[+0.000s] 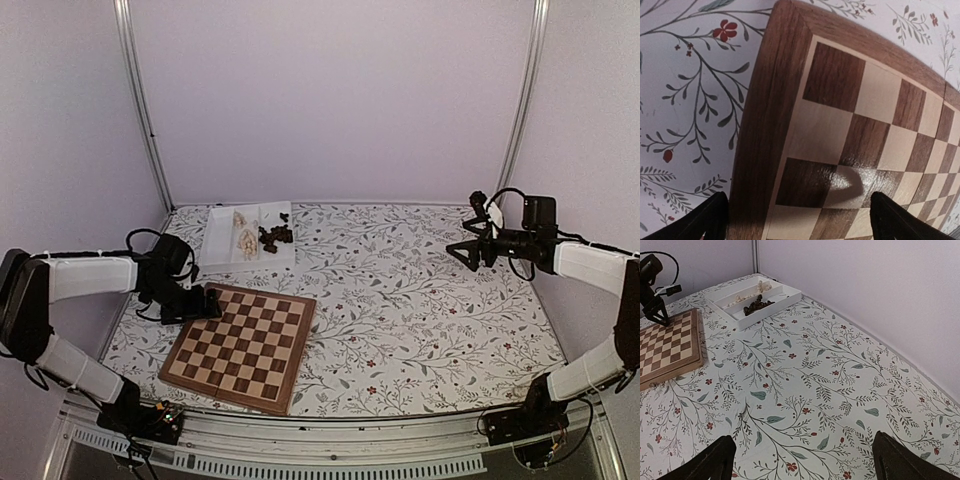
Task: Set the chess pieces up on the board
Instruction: Adjust the chessboard at the center of the board.
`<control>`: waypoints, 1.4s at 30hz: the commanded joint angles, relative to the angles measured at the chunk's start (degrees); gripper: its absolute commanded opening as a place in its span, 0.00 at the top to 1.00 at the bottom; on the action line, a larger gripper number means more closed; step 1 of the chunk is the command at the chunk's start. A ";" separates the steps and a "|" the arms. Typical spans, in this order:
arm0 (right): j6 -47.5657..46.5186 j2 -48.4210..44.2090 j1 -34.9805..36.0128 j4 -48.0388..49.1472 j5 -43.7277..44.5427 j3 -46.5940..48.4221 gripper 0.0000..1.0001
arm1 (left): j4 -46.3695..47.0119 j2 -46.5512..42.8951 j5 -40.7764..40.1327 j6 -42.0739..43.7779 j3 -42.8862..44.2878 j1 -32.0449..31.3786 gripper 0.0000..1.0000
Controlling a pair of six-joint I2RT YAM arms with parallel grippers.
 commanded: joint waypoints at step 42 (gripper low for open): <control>-7.33 8.26 -0.51 -12.68 -9.77 7.27 0.14 | -14.41 -3.12 -3.87 -26.02 4.80 -38.20 1.00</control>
